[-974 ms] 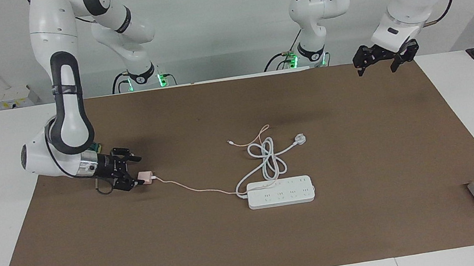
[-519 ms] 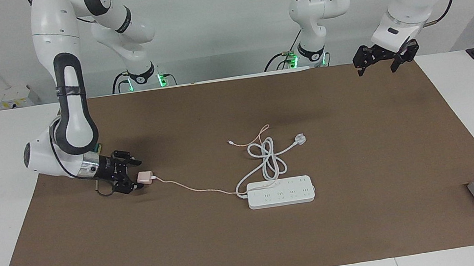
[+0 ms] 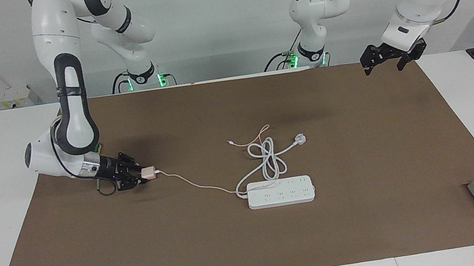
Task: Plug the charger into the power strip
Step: 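Close the right gripper on the pink charger and lift it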
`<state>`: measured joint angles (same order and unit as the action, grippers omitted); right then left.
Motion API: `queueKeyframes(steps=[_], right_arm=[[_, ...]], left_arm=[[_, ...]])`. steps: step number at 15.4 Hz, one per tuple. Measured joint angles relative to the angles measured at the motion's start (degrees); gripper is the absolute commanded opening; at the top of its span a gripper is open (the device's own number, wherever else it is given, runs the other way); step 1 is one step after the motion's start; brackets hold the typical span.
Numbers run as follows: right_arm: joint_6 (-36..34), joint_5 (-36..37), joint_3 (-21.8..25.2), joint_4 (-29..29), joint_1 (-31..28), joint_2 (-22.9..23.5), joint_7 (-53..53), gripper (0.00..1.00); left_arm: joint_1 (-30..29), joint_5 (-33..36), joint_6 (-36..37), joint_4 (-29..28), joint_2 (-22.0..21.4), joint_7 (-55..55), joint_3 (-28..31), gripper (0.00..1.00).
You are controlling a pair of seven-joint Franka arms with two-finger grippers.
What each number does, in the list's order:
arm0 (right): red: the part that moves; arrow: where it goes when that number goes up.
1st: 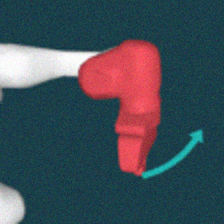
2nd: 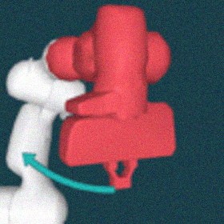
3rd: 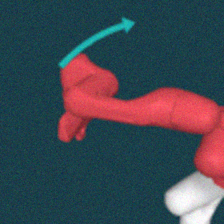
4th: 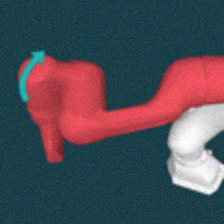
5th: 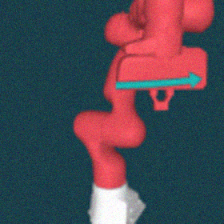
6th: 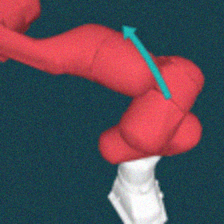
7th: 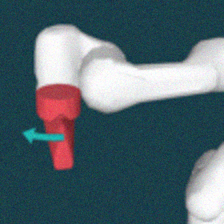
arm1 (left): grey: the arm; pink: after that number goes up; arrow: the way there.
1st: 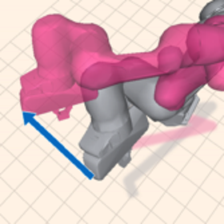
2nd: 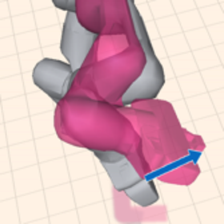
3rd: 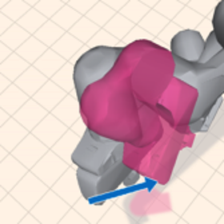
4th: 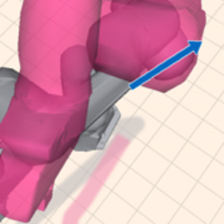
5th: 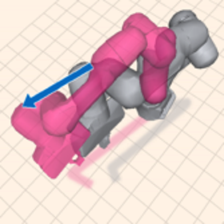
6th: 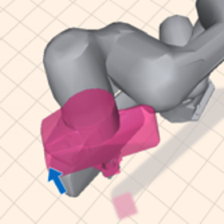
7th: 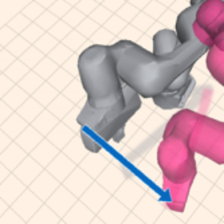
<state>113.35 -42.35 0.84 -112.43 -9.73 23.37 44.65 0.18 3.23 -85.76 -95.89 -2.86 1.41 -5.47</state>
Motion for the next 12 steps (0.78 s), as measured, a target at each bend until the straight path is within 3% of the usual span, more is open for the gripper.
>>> queueKeyframes(steps=[6, 12], right_arm=[[-5.6, 0.0, -0.5, 8.1, 3.7, -0.4, 10.1, 0.00], [-7.5, -0.6, -1.0, 15.8, 13.8, -3.5, 24.7, 0.00]], left_arm=[[0.3, -1.5, -0.1, 0.0, -0.2, 0.4, -1.2, 1.00], [-1.3, -21.3, -1.4, -0.2, -0.2, 4.8, -0.5, 1.00]])
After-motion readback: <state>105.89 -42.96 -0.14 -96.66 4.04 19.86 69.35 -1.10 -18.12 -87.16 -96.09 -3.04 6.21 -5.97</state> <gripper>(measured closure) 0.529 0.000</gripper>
